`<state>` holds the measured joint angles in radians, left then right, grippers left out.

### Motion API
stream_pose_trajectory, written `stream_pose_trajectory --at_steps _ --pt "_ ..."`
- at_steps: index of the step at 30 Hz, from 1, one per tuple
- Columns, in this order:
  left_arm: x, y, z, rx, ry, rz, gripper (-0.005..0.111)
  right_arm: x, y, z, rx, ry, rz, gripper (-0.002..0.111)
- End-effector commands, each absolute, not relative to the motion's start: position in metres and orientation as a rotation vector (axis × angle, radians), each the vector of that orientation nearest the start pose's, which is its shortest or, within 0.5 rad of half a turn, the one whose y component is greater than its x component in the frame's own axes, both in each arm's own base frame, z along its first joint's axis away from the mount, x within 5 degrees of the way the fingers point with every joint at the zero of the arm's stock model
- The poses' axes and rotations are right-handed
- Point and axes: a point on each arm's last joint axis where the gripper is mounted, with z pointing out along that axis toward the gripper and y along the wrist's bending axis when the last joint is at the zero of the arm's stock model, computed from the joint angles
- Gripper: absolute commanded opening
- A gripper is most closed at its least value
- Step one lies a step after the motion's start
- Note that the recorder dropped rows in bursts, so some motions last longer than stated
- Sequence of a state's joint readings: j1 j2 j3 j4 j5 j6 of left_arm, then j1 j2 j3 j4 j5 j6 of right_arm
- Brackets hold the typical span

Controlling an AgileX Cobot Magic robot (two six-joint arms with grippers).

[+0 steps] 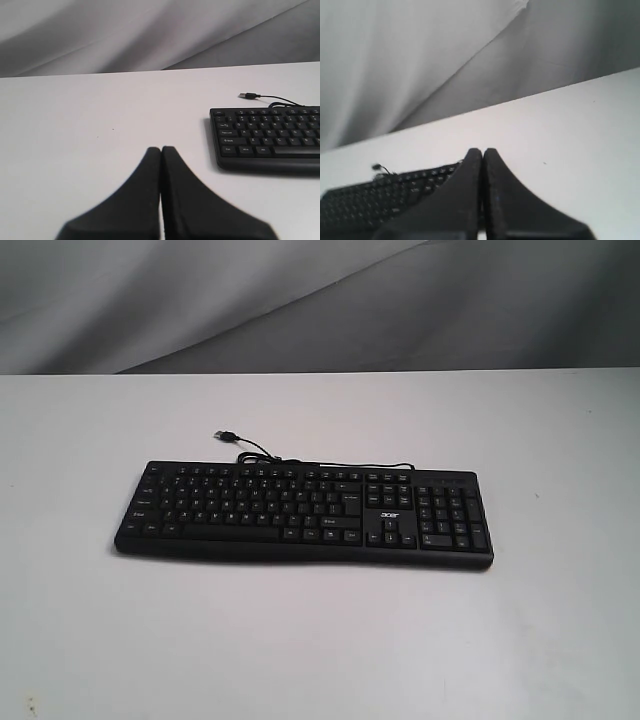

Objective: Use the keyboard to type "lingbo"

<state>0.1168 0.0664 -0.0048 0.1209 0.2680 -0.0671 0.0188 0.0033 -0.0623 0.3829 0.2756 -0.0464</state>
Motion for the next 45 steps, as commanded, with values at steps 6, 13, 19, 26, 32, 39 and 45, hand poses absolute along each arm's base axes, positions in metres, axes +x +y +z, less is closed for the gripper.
stream_pose_trajectory --at_steps 6,13,19,26,32,39,45 --pt "0.059 0.010 0.186 -0.087 1.815 0.141 0.001 0.052 0.003 0.206 0.127 1.728 0.157 0.000" --pt "0.059 0.010 0.186 -0.087 1.815 0.141 0.001 0.052 -0.002 0.203 -0.085 1.749 -0.098 0.000" --pt "0.059 0.010 0.186 -0.087 1.815 0.141 0.001 0.054 0.000 0.185 -0.053 1.790 -0.039 0.000" --pt "0.059 0.010 0.186 -0.087 1.815 0.141 0.001 0.054 0.000 0.183 -0.039 1.822 -0.021 0.000" --pt "0.059 0.010 0.186 -0.087 1.815 0.141 0.001 0.054 0.000 0.183 -0.039 1.822 -0.021 0.000" --pt "0.059 0.010 0.186 -0.087 1.815 0.141 0.001 0.054 0.000 0.183 -0.039 1.822 -0.021 0.000" --pt "0.059 0.010 0.186 -0.087 1.815 0.141 0.001 0.054 0.000 0.183 -0.039 1.822 -0.021 0.000"
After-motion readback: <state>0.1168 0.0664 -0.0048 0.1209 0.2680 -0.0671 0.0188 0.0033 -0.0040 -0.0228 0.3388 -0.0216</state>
